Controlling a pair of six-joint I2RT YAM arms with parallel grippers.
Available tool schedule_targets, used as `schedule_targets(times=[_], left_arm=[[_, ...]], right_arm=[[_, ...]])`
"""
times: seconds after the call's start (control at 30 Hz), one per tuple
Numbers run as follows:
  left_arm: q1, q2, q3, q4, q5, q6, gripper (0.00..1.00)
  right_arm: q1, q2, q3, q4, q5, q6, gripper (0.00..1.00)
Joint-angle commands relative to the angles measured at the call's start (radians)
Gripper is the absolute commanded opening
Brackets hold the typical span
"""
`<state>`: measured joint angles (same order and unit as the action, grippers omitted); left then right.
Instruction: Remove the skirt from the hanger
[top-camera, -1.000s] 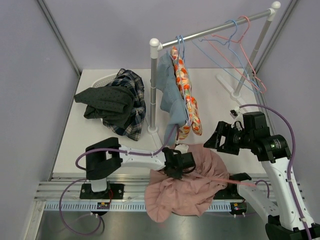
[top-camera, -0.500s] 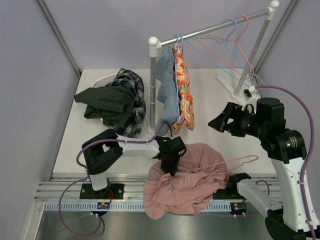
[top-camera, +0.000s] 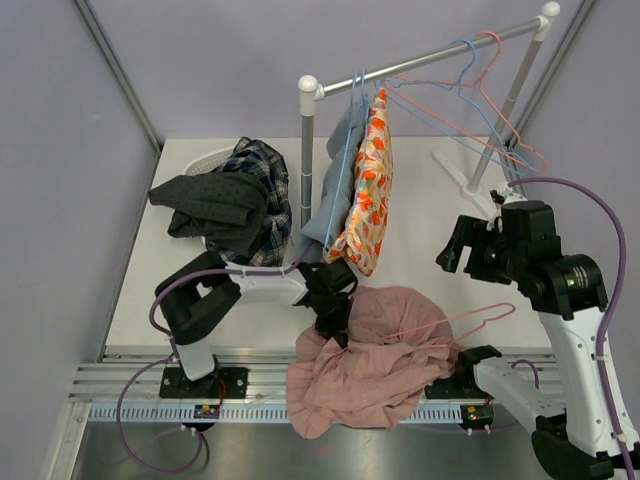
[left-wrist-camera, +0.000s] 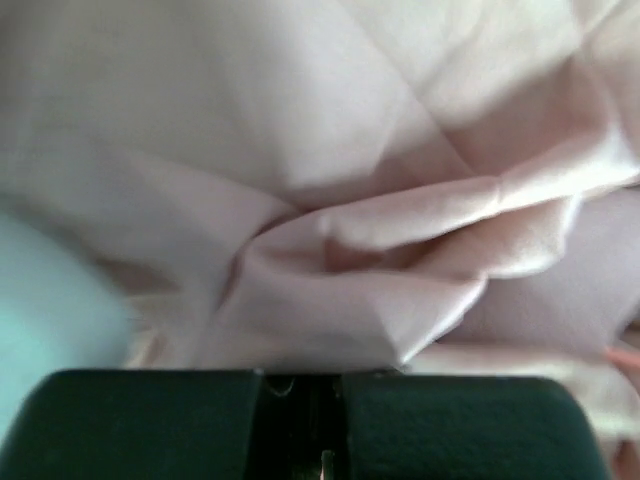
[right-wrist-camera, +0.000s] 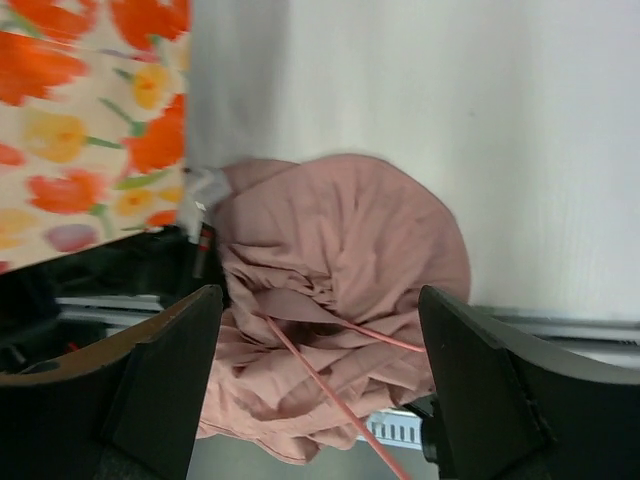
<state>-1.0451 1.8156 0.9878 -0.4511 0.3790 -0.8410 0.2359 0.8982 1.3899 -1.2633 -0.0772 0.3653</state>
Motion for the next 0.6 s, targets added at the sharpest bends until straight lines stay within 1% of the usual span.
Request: schedule_targets(times=[0.0, 0.07, 0.1, 0.17, 0.2, 0.3, 0.33, 0.4, 0.47, 0.57], left_arm=[[0.3, -0.01, -0.074, 0.126, -0.603, 0.141, 0.0], [0.382, -0.064, -0.087, 0.124, -0.58, 0.177, 0.0], [0.455, -0.106, -0.087, 0.114, -0.575, 0.187, 0.0], [0.516, -0.157, -0.086, 0.079, -0.572, 0.218, 0.0], [0.551, -0.224, -0.078, 0.06, -0.595, 0.224, 0.0], [0.559, -0.33, -0.029, -0.055, -0.682, 0.25, 0.0], [0.559, -0.388, -0.02, -0.087, -0.686, 0.259, 0.0], [0.557, -0.435, -0.003, -0.112, -0.684, 0.269, 0.0], [0.557, -0.463, 0.017, -0.144, -0.681, 0.273, 0.0], [0.554, -0.47, -0.008, -0.138, -0.655, 0.269, 0.0]], right_arm=[[0.006, -0.074, -0.016, 0.025, 0.143, 0.011, 0.88], [0.006, -0.077, -0.002, 0.034, 0.133, 0.021, 0.88], [0.005, -0.074, 0.009, 0.044, 0.123, 0.032, 0.88], [0.005, -0.068, 0.017, 0.057, 0.099, 0.041, 0.88], [0.005, -0.067, 0.021, 0.073, 0.094, 0.049, 0.88], [0.005, -0.07, 0.029, 0.094, 0.094, 0.05, 0.88], [0.005, -0.071, 0.028, 0.102, 0.094, 0.052, 0.88], [0.005, -0.062, 0.005, 0.125, 0.077, 0.055, 0.88], [0.005, -0.045, -0.023, 0.148, -0.023, 0.064, 0.88], [0.006, -0.019, -0.13, 0.228, -0.163, 0.102, 0.88]])
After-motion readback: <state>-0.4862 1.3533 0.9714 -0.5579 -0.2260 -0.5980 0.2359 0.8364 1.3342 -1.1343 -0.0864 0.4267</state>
